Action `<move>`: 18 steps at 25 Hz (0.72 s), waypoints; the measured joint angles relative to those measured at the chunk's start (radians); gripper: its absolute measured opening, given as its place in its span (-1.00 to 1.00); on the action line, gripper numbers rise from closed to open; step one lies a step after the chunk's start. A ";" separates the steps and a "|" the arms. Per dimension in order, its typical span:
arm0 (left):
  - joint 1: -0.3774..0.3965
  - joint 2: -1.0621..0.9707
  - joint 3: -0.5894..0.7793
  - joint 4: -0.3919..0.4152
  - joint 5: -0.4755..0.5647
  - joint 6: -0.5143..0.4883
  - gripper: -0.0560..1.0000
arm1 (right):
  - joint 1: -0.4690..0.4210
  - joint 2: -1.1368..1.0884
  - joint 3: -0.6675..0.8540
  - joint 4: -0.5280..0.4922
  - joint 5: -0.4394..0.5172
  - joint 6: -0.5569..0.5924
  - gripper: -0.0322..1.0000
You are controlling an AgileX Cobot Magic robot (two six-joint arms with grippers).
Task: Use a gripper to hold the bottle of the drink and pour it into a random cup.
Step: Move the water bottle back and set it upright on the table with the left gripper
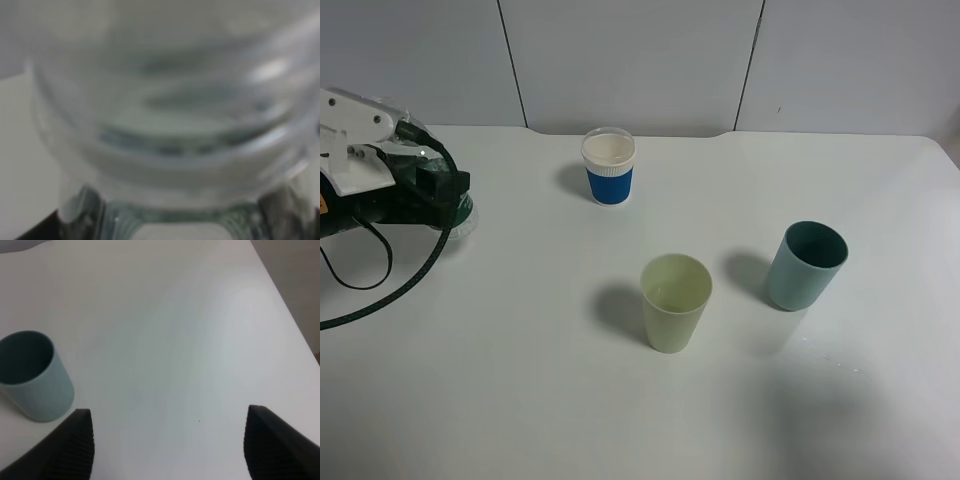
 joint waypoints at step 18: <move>0.003 0.302 0.009 0.018 -0.192 0.116 0.15 | 0.000 0.000 0.000 0.000 0.000 0.000 0.29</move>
